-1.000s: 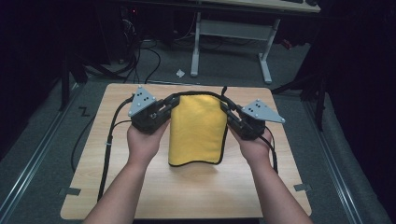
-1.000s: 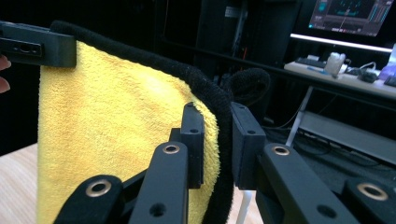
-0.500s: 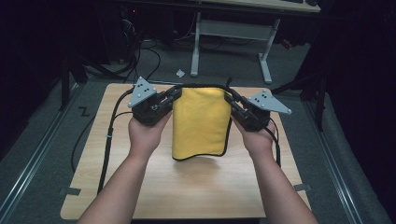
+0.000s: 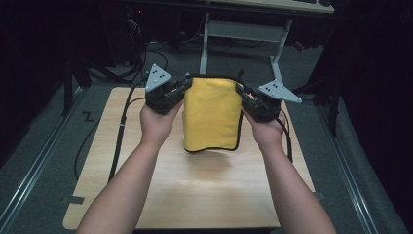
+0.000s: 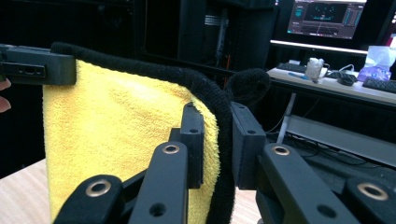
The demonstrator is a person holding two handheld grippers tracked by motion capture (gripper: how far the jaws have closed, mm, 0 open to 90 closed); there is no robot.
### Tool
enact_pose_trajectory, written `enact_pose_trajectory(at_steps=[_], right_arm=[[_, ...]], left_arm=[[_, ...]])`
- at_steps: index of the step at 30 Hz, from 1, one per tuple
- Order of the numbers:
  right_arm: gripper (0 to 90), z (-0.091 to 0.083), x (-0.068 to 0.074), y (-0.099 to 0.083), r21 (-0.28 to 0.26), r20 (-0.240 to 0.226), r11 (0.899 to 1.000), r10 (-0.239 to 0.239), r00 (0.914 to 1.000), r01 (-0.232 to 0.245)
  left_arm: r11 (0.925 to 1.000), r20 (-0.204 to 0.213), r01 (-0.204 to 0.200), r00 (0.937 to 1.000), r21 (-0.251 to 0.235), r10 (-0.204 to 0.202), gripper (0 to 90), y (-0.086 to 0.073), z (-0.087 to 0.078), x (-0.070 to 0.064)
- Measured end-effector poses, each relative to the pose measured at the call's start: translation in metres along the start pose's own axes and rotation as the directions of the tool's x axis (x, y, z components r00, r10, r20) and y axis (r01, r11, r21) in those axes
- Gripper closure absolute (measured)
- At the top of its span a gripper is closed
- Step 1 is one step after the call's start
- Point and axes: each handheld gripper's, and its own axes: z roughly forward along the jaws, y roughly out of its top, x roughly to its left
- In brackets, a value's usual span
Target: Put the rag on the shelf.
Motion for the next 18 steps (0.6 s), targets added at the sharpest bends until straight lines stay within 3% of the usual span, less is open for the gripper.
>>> enact_pose_trajectory(at_steps=[4, 12, 18], right_arm=[[78.3, 0.012, -0.006, -0.003, 0.013, -0.001, 1.0, 0.018, 0.9998, -0.018], [78.1, 0.041, -0.018, 0.002, 0.035, -0.015, 0.999, 0.007, 0.9999, -0.006], [78.0, 0.059, -0.024, 0.003, 0.046, -0.026, 0.999, 0.009, 0.9996, -0.008]], left_arm=[[0.9992, -0.02, -0.036, 0.9992, 0.021, 0.036, 81.9, 0.001, 0.012, 0.008], [0.9985, -0.038, -0.033, 0.9987, 0.043, 0.035, 81.3, -0.003, 0.029, 0.032], [0.998, -0.053, -0.044, 0.9975, 0.045, 0.047, 81.3, -0.002, 0.033, 0.039]])
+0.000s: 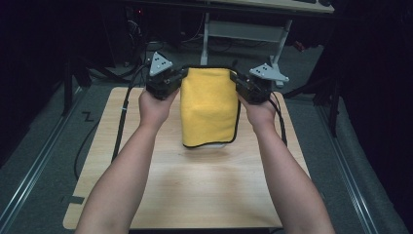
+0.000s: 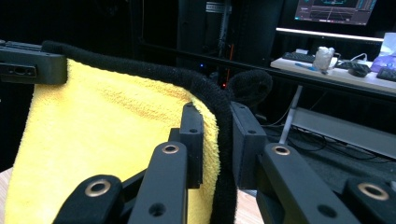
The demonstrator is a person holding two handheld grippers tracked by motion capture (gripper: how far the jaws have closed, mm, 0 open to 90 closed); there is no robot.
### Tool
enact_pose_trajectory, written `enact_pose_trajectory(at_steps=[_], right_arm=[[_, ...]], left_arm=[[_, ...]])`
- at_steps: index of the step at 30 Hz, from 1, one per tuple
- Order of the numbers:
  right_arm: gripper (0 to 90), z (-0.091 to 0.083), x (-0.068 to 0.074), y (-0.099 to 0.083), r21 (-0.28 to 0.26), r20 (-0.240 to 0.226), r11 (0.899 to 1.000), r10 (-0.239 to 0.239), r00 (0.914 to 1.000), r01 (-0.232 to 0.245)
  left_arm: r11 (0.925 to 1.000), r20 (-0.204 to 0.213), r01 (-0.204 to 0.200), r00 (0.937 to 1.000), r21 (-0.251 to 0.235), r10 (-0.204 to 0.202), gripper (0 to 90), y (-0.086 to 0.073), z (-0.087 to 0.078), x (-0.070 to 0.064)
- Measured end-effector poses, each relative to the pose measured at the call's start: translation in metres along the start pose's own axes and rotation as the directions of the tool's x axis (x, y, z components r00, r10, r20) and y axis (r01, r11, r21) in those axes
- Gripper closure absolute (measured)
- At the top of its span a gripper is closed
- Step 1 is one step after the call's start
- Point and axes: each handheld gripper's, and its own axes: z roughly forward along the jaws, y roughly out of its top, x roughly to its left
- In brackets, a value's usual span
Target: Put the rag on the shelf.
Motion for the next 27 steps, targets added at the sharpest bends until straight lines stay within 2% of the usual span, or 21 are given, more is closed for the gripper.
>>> enact_pose_trajectory(at_steps=[4, 7, 12, 20, 27], right_arm=[[77.8, 0.009, -0.002, -0.003, 0.002, -0.002, 1.0, -0.017, 0.9998, 0.017], [77.7, 0.019, -0.006, -0.013, 0.026, -0.017, 0.999, -0.021, 0.9996, 0.021], [77.5, 0.029, -0.012, -0.031, 0.076, -0.04, 0.996, -0.041, 0.9983, 0.044], [77.1, 0.037, -0.017, -0.052, 0.147, -0.064, 0.988, -0.048, 0.9968, 0.057], [76.9, 0.044, -0.021, -0.068, 0.203, -0.09, 0.979, -0.002, 0.9959, 0.02]], left_arm=[[0.9991, -0.01, 0.01, 0.9999, 0.042, -0.009, 81.1, -0.006, 0.008, 0.007], [0.9967, -0.021, 0.022, 0.9996, 0.079, -0.021, 80.9, -0.017, 0.015, 0.011], [0.9898, -0.005, 0.052, 0.9986, 0.133, -0.052, 80.8, -0.039, 0.028, 0.017], [0.9721, 0.024, 0.1, 0.994, 0.212, -0.107, 81.1, -0.071, 0.041, 0.024], [0.9582, 0.045, 0.134, 0.9877, 0.253, -0.15, 81.7, -0.09, 0.043, 0.025]])
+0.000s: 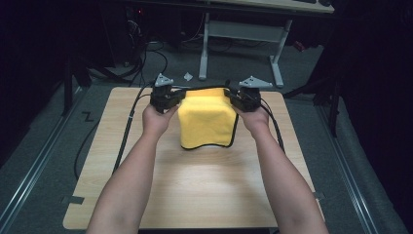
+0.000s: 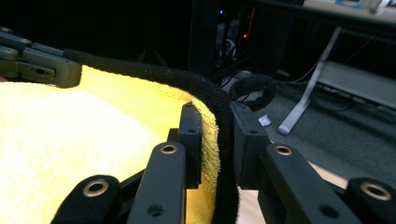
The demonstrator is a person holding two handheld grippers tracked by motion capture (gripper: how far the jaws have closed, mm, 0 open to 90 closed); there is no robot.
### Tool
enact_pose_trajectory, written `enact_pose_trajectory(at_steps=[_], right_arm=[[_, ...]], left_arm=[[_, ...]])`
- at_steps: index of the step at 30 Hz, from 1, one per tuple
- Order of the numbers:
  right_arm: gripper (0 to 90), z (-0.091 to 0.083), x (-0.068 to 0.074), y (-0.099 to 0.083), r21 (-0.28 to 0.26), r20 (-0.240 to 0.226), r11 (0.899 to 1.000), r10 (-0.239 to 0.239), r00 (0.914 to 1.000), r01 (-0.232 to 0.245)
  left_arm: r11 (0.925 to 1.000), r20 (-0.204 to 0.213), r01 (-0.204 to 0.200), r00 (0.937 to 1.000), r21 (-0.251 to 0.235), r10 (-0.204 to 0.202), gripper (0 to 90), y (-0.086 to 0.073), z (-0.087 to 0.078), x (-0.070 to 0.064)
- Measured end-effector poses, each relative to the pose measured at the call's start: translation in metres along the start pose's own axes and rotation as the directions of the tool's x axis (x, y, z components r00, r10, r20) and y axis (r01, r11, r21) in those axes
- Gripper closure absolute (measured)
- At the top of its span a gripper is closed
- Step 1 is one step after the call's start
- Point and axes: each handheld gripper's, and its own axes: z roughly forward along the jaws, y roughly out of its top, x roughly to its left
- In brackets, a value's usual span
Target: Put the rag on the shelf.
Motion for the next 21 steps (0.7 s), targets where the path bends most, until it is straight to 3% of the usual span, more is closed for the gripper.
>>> enact_pose_trajectory(at_steps=[3, 9, 21], right_arm=[[76.7, 0.001, -0.002, -0.005, 0.013, -0.016, 1.0, 0.027, 0.9995, -0.027], [77.1, 0.003, -0.004, -0.017, 0.043, -0.03, 0.998, 0.038, 0.9988, -0.037], [77.2, 0.01, -0.003, -0.039, 0.073, -0.052, 0.991, 0.116, 0.9919, -0.112]], left_arm=[[0.9999, 0.012, 0.01, 0.9999, 0.01, -0.01, 81.8, -0.006, 0.001, 0.0], [0.9984, 0.03, 0.015, 0.9994, 0.055, -0.016, 82.0, -0.019, 0.004, 0.0], [0.9949, 0.066, 0.056, 0.9959, 0.083, -0.062, 82.0, -0.043, 0.007, 0.001]])
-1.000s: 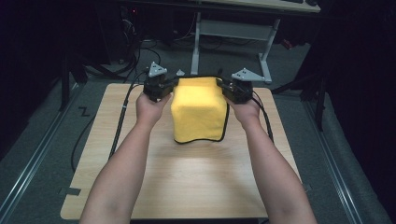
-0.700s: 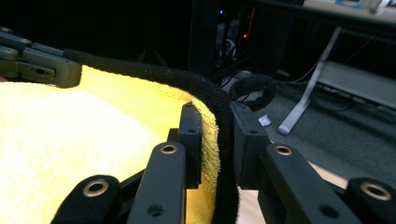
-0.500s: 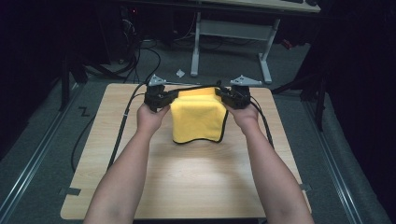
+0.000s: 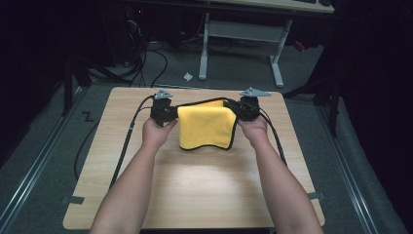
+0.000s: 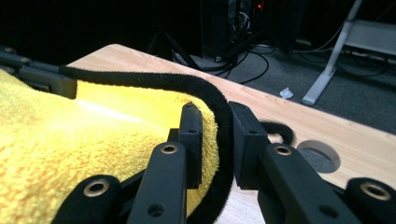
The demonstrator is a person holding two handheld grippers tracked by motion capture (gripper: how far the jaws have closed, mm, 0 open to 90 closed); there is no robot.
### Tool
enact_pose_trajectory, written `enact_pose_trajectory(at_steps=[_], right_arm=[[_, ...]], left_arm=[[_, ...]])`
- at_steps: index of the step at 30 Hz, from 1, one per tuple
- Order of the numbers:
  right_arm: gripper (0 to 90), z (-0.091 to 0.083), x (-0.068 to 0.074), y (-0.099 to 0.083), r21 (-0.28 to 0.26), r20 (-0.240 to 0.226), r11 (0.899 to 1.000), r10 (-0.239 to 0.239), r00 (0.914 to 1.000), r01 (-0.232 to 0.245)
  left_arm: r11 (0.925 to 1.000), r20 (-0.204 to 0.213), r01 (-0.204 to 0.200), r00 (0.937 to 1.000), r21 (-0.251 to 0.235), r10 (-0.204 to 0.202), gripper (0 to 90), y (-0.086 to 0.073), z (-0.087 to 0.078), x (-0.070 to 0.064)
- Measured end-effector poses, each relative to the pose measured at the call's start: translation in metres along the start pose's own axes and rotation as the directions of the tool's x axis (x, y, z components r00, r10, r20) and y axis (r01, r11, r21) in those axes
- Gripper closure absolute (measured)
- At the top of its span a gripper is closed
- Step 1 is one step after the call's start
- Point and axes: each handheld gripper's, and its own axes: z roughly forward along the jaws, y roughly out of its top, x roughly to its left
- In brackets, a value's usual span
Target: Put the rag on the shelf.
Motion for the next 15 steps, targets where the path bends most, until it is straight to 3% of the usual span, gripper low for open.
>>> enact_pose_trajectory(at_steps=[11, 15], right_arm=[[68.9, 0.003, -0.006, -0.011, 0.007, -0.022, 0.997, 0.082, 0.9964, -0.082], [61.8, 0.002, -0.01, -0.01, 0.006, 0.004, 0.997, 0.077, 0.997, -0.077]], left_arm=[[0.9996, 0.035, 0.026, 0.999, 0.011, -0.026, 81.8, -0.014, 0.003, -0.001], [0.9998, 0.04, 0.016, 0.9991, 0.007, -0.017, 79.8, -0.013, 0.001, -0.003]])
